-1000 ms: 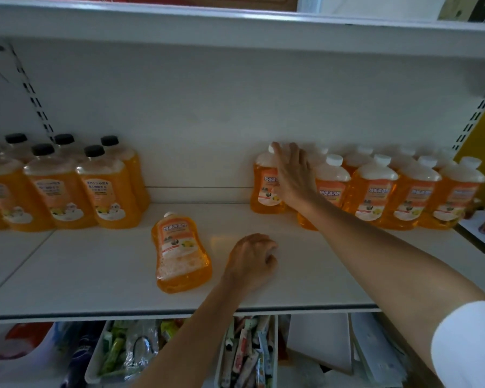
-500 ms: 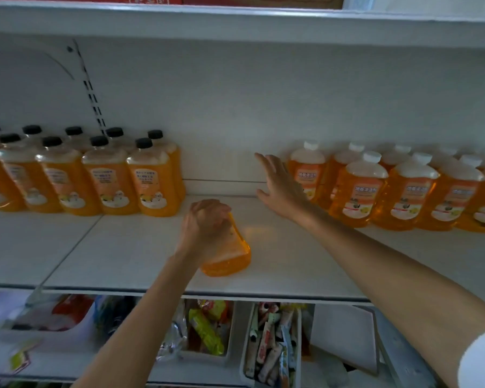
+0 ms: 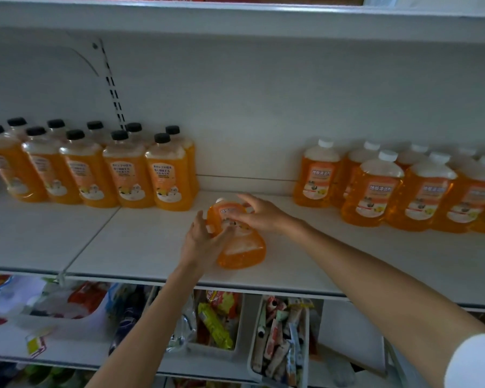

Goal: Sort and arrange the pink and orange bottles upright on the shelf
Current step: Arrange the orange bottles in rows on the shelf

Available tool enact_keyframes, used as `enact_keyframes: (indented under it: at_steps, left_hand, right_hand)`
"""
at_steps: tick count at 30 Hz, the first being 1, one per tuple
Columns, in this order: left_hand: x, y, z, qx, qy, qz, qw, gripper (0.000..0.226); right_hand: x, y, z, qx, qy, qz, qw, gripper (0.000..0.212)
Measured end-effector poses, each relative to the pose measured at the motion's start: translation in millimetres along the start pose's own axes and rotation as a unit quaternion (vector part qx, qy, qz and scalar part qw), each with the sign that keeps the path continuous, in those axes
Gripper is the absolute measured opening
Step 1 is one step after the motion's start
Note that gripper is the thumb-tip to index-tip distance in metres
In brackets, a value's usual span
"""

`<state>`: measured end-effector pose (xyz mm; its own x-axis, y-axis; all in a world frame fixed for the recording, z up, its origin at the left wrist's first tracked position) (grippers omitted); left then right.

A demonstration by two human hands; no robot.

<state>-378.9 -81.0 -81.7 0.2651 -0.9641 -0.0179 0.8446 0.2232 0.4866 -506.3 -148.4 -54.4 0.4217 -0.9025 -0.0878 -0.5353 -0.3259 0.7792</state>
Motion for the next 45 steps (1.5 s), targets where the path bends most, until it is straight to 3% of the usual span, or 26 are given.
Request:
enact_keyframes:
  at_steps: [3, 5, 7, 10, 13, 18, 20, 22, 26, 32, 36, 45]
  left_hand:
    - [0.9, -2.1, -1.2, -0.063, 0.015, 0.015, 0.998, 0.083]
    - [1.4, -3.9, -0.7, -0.086, 0.018, 0.015, 0.996, 0.071]
    - [1.3, -8.6, 2.1, -0.075, 0.008, -0.004, 0.997, 0.059]
    - [-1.1, -26.0, 16.6, -0.029, -0.043, -0.082, 0.995, 0.069]
    - [0.6, -42.2, 27.8, 0.008, -0.067, -0.118, 0.991, 0.05]
    - [-1.6, -70.0, 50.5, -0.022, -0.092, -0.14, 0.986, 0.038]
    - [-3.6, -83.9, 60.6, -0.054, -0.105, -0.151, 0.981, 0.038]
    - [-7.0, -99.5, 71.4, -0.085, -0.12, -0.162, 0.976, 0.045]
    - [-15.1, -127.6, 85.8, -0.119, -0.124, -0.182, 0.968, 0.059]
    - [-14.8, -144.8, 96.0, -0.084, -0.167, -0.178, 0.966, 0.048]
    - [-13.8, -149.0, 96.2, -0.115, -0.153, -0.182, 0.964, 0.075]
    - [-14.9, -154.3, 102.4, -0.102, -0.162, -0.179, 0.965, 0.062]
  right_hand:
    - [-2.6, -9.0, 6.9, 0.051, -0.006, -0.018, 0.998, 0.076]
    - [-3.0, -2.4, 12.3, 0.084, -0.018, 0.001, 0.996, 0.076]
    - [-4.6, 4.5, 18.2, 0.103, -0.035, 0.013, 0.994, 0.079]
    - [-7.9, 10.7, 28.9, 0.121, -0.054, 0.016, 0.991, 0.078]
    - [-13.4, 18.5, 42.6, 0.153, -0.071, 0.03, 0.985, 0.074]
    - [-29.6, 40.0, 70.2, 0.17, -0.092, 0.051, 0.98, 0.034]
    - [-37.5, 55.6, 78.3, 0.156, -0.088, 0.069, 0.981, 0.027]
    - [-47.6, 74.8, 83.7, 0.137, -0.086, 0.096, 0.982, 0.034]
    - [-64.8, 95.3, 109.2, 0.144, -0.118, 0.115, 0.976, 0.068]
    - [-79.9, 93.9, 135.4, 0.215, -0.155, 0.119, 0.957, 0.076]
    - [-83.8, 113.0, 118.5, 0.168, -0.097, 0.155, 0.969, 0.074]
    - [-100.8, 146.4, 81.5, -0.027, 0.029, 0.279, 0.96, 0.092]
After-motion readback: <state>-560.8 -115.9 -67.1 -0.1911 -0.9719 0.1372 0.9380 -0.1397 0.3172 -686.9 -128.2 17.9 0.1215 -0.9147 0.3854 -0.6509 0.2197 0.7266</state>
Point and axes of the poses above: each hand's wrist, its own x-axis towards the middle knuckle, its own y-axis out of the back of the hand, z = x × y, the point moved 10 cm from there along x, towards the middle knuckle, and after that the axes turned 2 degrees about -x, right-handed, at the moved point
